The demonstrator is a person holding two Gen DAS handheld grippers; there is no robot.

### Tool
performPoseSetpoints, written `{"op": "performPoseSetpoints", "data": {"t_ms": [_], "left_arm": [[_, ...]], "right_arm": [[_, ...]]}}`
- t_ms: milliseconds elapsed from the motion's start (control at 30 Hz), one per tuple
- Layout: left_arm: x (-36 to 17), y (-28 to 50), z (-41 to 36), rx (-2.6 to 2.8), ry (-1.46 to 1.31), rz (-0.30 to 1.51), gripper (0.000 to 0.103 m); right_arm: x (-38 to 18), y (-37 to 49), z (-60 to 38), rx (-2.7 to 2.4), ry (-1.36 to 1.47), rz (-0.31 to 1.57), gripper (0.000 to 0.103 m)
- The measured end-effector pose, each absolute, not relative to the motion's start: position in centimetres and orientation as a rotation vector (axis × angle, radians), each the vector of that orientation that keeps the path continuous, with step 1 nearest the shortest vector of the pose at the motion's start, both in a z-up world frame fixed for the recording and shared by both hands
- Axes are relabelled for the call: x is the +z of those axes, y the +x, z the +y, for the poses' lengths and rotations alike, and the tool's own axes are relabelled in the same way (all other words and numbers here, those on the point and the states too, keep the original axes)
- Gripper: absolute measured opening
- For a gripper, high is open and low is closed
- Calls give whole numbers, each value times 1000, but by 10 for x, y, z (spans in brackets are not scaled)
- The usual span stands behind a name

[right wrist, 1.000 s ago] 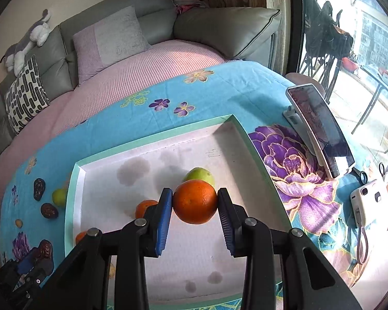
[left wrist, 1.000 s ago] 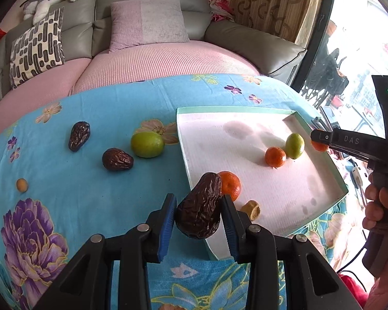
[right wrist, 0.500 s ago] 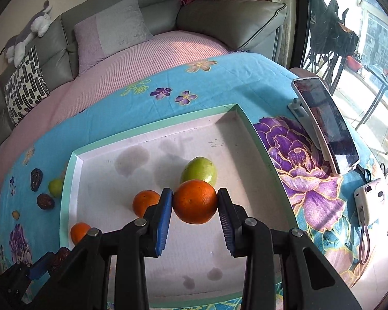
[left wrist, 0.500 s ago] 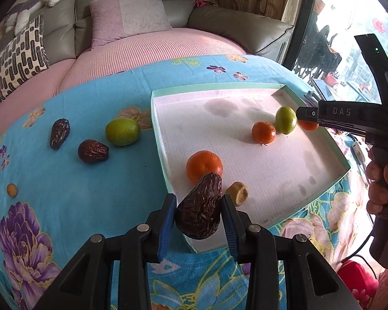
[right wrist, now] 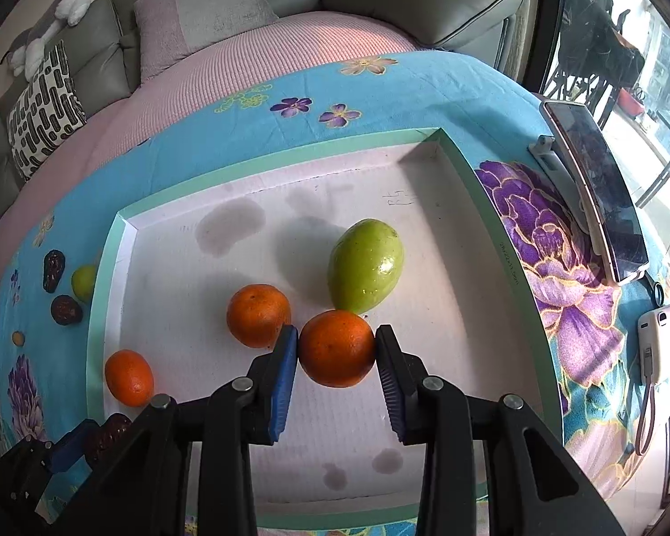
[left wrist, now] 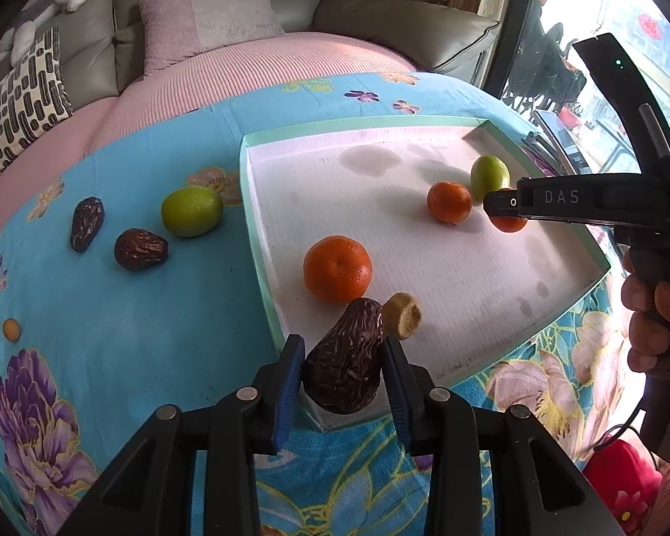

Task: Organize fruits
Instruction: 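Lower the orange into the white tray with the right tool while the left tool drops the date there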

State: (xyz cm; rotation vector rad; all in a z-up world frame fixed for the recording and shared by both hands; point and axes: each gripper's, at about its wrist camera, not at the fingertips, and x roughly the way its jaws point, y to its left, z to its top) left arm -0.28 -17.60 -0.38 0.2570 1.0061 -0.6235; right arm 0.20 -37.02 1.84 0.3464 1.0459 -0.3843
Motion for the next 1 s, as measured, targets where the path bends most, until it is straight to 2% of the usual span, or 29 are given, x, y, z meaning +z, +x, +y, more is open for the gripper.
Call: {"op": "performPoseSetpoints", "data": {"t_ms": [267,1000], "left_arm": [[-12,-8,-188,-616,320,1021,38],[-3,-5,-179,-622,275,1010,42]], "right_arm": [[10,7,-364,-372,315,1083,37],[8,9,-365,-374,310,1090,37]]}}
